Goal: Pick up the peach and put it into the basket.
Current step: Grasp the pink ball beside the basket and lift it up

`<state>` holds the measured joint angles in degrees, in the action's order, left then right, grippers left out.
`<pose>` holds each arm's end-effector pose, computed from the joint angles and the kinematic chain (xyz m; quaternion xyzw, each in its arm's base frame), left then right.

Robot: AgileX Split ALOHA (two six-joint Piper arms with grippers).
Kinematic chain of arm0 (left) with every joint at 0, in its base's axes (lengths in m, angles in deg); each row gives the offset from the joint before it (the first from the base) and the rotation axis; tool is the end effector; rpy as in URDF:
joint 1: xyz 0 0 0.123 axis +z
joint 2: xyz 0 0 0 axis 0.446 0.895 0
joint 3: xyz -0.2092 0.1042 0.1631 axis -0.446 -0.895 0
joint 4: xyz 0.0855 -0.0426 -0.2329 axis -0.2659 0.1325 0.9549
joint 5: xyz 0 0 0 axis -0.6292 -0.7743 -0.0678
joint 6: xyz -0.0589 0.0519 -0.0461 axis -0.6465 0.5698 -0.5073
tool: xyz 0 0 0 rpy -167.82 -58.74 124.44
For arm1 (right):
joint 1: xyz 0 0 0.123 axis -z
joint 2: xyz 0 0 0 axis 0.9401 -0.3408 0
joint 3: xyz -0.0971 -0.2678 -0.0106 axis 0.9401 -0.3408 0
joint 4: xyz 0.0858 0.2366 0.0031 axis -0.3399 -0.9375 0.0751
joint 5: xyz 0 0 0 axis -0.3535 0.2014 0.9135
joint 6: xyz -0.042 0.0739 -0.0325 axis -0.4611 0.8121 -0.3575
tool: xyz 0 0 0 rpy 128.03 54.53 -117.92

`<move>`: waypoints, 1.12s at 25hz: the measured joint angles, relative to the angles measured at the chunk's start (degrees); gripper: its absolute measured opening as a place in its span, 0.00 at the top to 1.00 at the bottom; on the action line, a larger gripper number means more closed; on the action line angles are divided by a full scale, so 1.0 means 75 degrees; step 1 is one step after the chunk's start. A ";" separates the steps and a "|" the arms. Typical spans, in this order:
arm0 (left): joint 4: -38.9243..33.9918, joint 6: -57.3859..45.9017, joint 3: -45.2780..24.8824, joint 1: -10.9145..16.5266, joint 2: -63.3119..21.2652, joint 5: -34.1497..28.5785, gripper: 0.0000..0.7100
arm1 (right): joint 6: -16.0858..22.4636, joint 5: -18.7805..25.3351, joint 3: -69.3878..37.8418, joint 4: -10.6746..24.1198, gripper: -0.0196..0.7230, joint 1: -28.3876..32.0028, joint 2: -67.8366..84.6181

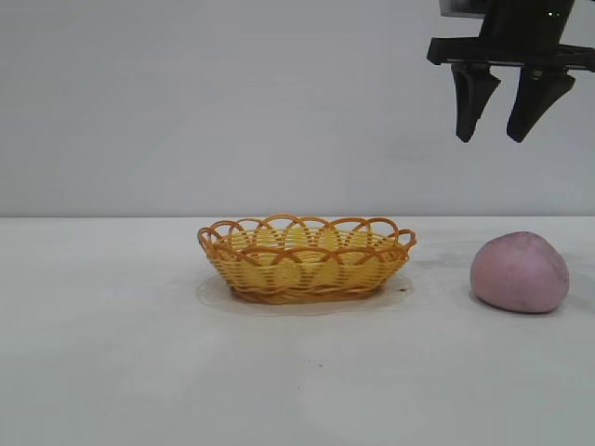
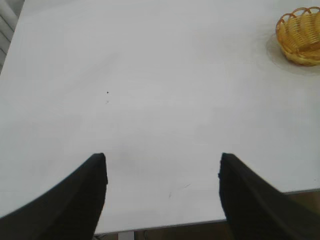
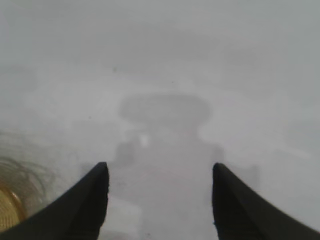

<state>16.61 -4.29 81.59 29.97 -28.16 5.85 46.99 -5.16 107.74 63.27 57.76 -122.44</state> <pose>-0.0199 -0.0064 0.2750 0.0355 0.8794 0.0160 0.4744 0.4164 0.0945 0.2260 -0.1049 0.9698 0.0431 0.2160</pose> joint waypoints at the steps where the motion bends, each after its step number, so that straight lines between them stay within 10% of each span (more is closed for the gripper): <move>1: 0.0000 0.0008 -0.0052 0.0000 0.0000 0.0013 0.40 | 0.0000 -0.0001 0.0000 0.0016 0.46 0.0000 0.0000; 28: 0.0211 0.0466 -0.0384 0.0000 -0.0007 0.0737 0.40 | -0.0026 0.0674 0.0000 0.0032 0.46 0.0000 0.0026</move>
<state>18.19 -0.79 78.71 29.97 -28.21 11.37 46.80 -0.11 107.74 63.51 57.76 -122.24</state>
